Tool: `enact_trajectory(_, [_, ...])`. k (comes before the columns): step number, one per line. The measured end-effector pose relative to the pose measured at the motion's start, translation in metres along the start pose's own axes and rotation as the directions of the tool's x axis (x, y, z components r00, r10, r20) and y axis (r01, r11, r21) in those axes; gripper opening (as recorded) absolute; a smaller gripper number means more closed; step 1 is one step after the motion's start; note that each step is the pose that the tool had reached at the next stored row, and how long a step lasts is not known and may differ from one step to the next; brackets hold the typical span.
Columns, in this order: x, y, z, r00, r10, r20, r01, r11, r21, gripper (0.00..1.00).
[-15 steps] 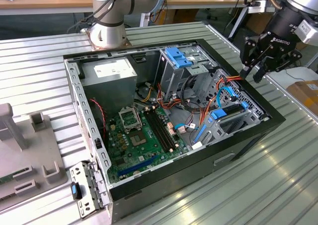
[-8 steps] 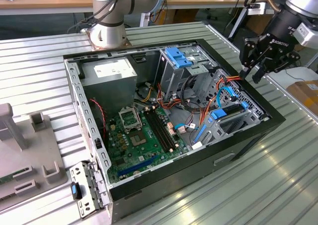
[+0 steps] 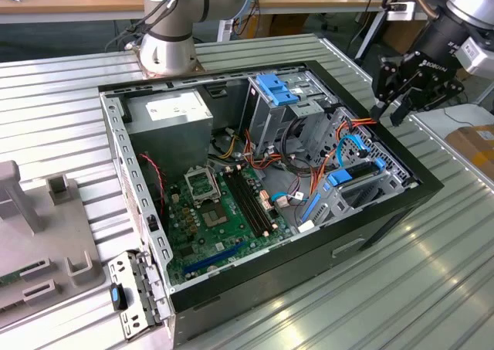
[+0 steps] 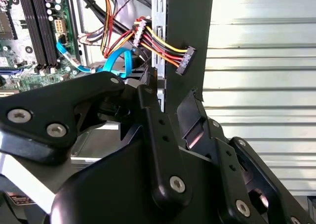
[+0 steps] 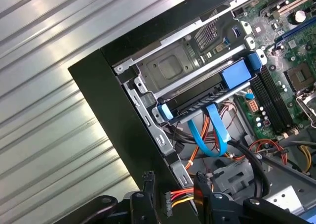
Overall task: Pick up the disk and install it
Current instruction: 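Insert the first disk wire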
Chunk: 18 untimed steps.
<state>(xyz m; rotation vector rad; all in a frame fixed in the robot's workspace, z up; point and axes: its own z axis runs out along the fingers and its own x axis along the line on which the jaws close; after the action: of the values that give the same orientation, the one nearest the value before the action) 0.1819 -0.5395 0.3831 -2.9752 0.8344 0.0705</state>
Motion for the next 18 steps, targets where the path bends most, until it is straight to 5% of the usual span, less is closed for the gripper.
enact_trajectory(13, [0.0050, -0.0019, 0.0154, 1.0000, 0.000, 0.0000, 0.000, 1.0000, 0.0000, 0.44])
enact_trajectory(18, [0.0008, -0.0097, 0.0164, 1.0000, 0.000, -0.0001, 0.000, 1.0000, -0.0001, 0.44])
